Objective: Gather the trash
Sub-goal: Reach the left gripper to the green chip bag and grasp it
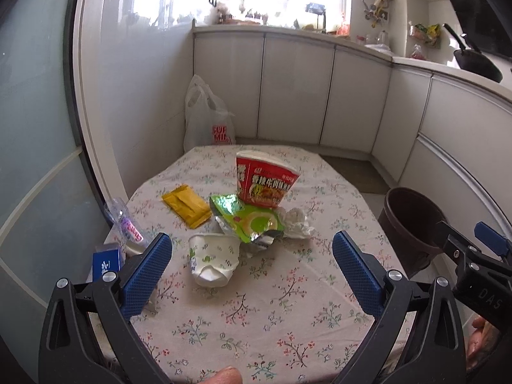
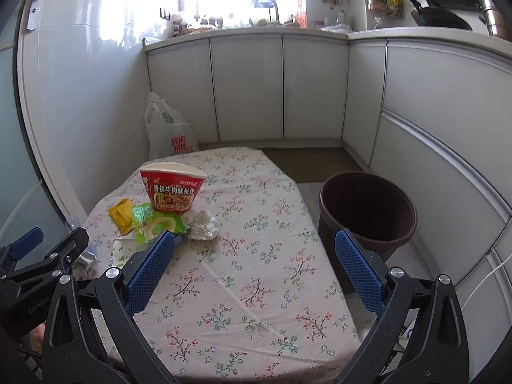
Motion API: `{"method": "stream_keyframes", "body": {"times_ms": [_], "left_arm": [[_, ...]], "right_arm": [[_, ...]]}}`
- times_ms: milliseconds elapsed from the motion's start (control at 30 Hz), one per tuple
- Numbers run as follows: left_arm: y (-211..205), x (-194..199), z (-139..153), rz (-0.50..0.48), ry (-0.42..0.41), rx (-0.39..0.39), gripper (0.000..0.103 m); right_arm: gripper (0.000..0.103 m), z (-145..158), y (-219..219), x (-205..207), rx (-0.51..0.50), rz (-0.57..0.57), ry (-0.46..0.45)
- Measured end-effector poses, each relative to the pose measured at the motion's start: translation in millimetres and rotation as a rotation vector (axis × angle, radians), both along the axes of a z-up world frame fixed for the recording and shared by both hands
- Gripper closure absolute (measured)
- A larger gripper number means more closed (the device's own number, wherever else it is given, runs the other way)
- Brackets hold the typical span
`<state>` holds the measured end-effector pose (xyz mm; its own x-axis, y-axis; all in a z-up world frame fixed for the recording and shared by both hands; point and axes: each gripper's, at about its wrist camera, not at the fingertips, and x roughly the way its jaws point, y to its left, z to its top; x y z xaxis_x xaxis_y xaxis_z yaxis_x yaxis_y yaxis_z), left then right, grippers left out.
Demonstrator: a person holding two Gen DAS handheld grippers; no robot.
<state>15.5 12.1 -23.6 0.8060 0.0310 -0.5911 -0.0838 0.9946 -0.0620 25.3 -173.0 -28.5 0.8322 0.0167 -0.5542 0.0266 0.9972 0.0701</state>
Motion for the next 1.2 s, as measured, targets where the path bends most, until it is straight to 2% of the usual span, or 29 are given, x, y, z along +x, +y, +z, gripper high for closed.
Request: {"method": "stream_keyframes", "body": {"times_ms": [100,233,333,400,500,533,633,667,700,733,800,833,867,933,1033,1133,1200], "left_arm": [[8,5,-13,-0.014,0.118,-0.055,0.005],[23,10,-41,0.016,0.261,-0.014,0.006],[43,23,-56,0.029,0.389,-0.104,0.006],[56,34,-55,0.049,0.435,-0.181,0.006],[73,52,-34,0.073,0.409,-0.281,0.006],[78,58,-18,0.076,0.369,-0.296,0.006],[90,67,32,0.068,0.171,-0.322,0.006],[95,72,41,0.059,0.132,-0.348,0.006],[99,81,40,0.045,0.138,-0.381,0.006],[100,96,31,0.016,0.205,-0.416,0.006],[98,123,-11,-0.017,0.431,-0.470,0.006],[98,129,-33,0.005,0.506,-0.508,0.006],[100,132,-50,0.035,0.536,-0.556,0.007],[103,134,-74,0.073,0.527,-0.614,0.008],[101,147,-99,0.105,0.533,-0.619,0.009],[98,165,-111,0.092,0.545,-0.706,0.012],[97,178,-112,0.097,0.518,-0.703,0.013]], "right_arm": [[0.007,-13,-4,11,0.054,0.018,0.121],[0.007,-43,-13,28,0.194,0.029,0.305],[0.007,-65,-29,42,0.335,0.002,0.423],[0.007,-71,-40,49,0.400,-0.028,0.473],[0.007,-57,-49,57,0.427,-0.057,0.463],[0.007,-47,-52,61,0.430,-0.060,0.447],[0.007,-20,-58,76,0.459,-0.049,0.382],[0.007,-14,-59,80,0.474,-0.041,0.362],[0.007,-12,-60,85,0.484,-0.036,0.353],[0.007,-14,-61,90,0.492,-0.037,0.355],[0.007,-28,-64,96,0.513,-0.045,0.379],[0.007,-38,-64,99,0.526,-0.052,0.400],[0.007,-50,-65,100,0.534,-0.060,0.420],[0.007,-73,-67,104,0.537,-0.096,0.488],[0.007,-92,-69,107,0.609,-0.117,0.540],[0.007,-101,-64,113,0.634,-0.098,0.575],[0.007,-106,-61,117,0.644,-0.092,0.589]]}}
